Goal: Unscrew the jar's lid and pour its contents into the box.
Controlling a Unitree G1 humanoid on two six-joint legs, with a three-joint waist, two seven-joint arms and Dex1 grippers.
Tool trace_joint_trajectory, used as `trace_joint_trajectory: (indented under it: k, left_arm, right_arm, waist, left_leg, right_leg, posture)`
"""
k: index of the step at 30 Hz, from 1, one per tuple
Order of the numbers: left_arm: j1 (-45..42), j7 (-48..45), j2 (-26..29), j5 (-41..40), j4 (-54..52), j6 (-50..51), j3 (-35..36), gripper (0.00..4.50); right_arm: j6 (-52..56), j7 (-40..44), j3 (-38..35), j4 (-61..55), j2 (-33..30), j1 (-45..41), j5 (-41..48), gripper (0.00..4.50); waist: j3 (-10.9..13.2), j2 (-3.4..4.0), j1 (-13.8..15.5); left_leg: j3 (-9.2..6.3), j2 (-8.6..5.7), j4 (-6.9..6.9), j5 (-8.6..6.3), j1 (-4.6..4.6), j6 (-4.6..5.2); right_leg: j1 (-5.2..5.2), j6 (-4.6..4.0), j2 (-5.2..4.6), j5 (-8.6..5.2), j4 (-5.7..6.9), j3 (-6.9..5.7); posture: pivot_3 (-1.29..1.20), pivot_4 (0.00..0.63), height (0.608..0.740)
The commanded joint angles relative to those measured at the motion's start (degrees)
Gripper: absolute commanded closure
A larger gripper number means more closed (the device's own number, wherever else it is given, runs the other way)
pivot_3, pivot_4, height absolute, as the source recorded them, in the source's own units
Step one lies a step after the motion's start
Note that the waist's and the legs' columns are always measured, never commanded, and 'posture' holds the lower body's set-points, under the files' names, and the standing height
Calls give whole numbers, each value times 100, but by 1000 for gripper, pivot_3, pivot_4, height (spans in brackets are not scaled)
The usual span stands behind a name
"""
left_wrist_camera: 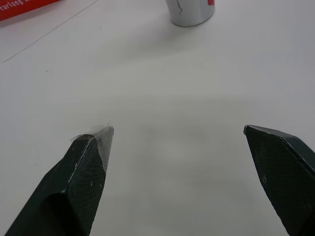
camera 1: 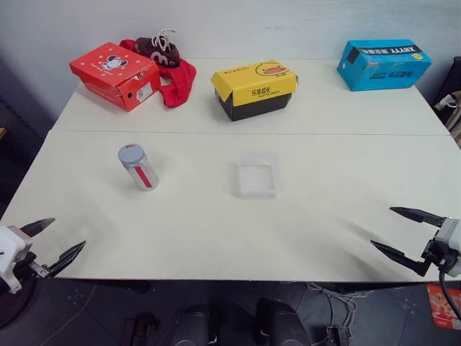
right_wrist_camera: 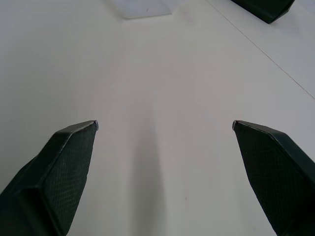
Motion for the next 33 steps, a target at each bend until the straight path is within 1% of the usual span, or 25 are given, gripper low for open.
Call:
trace_joint_trajectory:
  k: [1, 4, 7, 9, 11, 13, 14, 15, 17, 20, 22, 24, 28, 29, 33]
  left_arm:
    - [-5, 52, -63, -96, -169, -66, 218, 12]
    - [-55, 161, -161, -231, -221, 89, 315, 12]
    - [-44, 445, -408, -602, -358, 399, 671, 12]
    - [-74, 908, -692, -778, -440, 585, 967, 12]
    - [-120, 1682, -1092, -876, -431, 824, 1338, 12]
    - [-77, 2249, -1411, -870, -392, 1010, 1559, 12]
    - [-62, 2369, -1501, -875, -413, 1055, 1602, 12]
    - [-6, 2471, -1650, -857, -525, 1094, 1570, 12]
    - [108, 2541, -1877, -834, -805, 1150, 1427, 12]
    - [94, 2856, -2215, -747, -1355, 1200, 1140, 12]
    - [17, 3203, -2602, -798, -1974, 1237, 865, 12]
    - [64, 3393, -2927, -512, -2708, 1123, 359, 12]
    - [7, 3887, -3340, 51, -3600, 1210, -447, 12]
    - [-53, 4034, -3440, 128, -3787, 1362, -722, 12]
    - [-522, 4781, -3657, 989, -4259, 2076, -1841, 12]
  right_arm:
    - [92, -96, 41, -223, -89, -85, 21, 0]
    - [394, -223, 194, -485, 4, -170, 127, 0]
    - [725, -458, 458, -1024, 223, -333, 284, 0]
    - [677, -661, 583, -1338, 542, -556, 417, 0]
    - [661, -797, 754, -1693, 972, -782, 705, 0]
    - [695, -897, 972, -1983, 1324, -961, 892, 0]
    - [685, -911, 1029, -2055, 1421, -1009, 920, 0]
    - [500, -602, 1180, -2107, 1520, -1023, 1006, 0]
    - [240, -394, 1333, -2102, 1723, -1081, 1045, 0]
    - [76, -513, 1346, -1901, 1885, -1202, 922, 0]
    - [24, -509, 1367, -1742, 1921, -1209, 862, 0]
    - [13, -514, 1364, -1615, 1918, -1188, 853, 0]
    - [-27, -479, 1320, -1400, 1887, -1153, 884, 0]
    - [-52, -445, 1302, -1324, 1882, -1145, 898, 0]
    - [-148, -286, 1258, -1072, 1853, -1162, 947, 0]
  waist:
    - [0, 0, -1]
    - [0, 1, -1]
    - [-1, -2, -10]
    - [-2, -4, -45]
    - [-2, -3, -52]
    - [-2, -4, -61]
    - [-3, -7, -55]
    - [-6, -12, -48]
    - [-19, -34, 3]
    - [-33, -60, 62]
    - [-39, -70, 98]
    - [-43, -78, 120]
    - [-44, -78, 129]
    - [-45, -77, 125]
    - [-45, -75, 132]
  left_leg:
    - [0, 0, 0, 0, 0, 0]
    - [1, 0, 0, 0, 0, 0]
    - [-1, 4, 0, 0, 0, -2]
    - [1, 10, 0, -1, 2, -6]
    - [1, 12, 0, -1, 4, -10]
    - [3, 11, 1, -1, 8, -9]
    - [2, 12, 1, -1, 9, -9]
    - [3, 11, 2, -1, 10, -8]
    - [7, 9, 4, -1, 11, -4]
    - [3, 7, 15, -7, 12, 1]
    - [2, 5, 26, -8, 12, 2]
    - [2, 5, 26, -8, 15, 2]
    - [10, 10, 19, -7, 15, -4]
    - [10, 11, 16, -6, 16, -7]
    - [32, 15, 9, -5, 33, -6]
  right_leg:
    - [0, 0, 0, 0, 0, 0]
    - [0, 0, 0, 0, 1, 1]
    - [0, -3, 1, -1, 2, 0]
    - [-1, -6, 5, -3, 6, 1]
    - [-1, -9, 8, -5, 12, 0]
    - [1, -9, 10, -5, 17, 1]
    - [2, -9, 11, -5, 20, 1]
    - [3, -9, 12, -5, 24, -1]
    - [5, -9, 12, -5, 40, -1]
    - [10, -9, 9, -5, 30, -1]
    - [12, -9, 5, -4, 27, 4]
    - [15, -14, 4, 1, 22, 10]
    - [9, -17, 11, 1, 23, 13]
    - [9, -19, 14, 0, 23, 12]
    - [13, -24, 22, -3, 31, 18]
  posture:
    - [0, 150, 740]
    - [0, 150, 740]
    - [0, 150, 740]
    - [0, 150, 740]
    - [0, 150, 740]
    - [0, 150, 740]
    - [0, 150, 740]
    - [0, 150, 740]
    - [0, 150, 740]
    - [0, 150, 740]
    - [0, 150, 740]
    - [0, 150, 740]
    - [0, 150, 740]
    - [0, 150, 740]
    - [0, 150, 740]
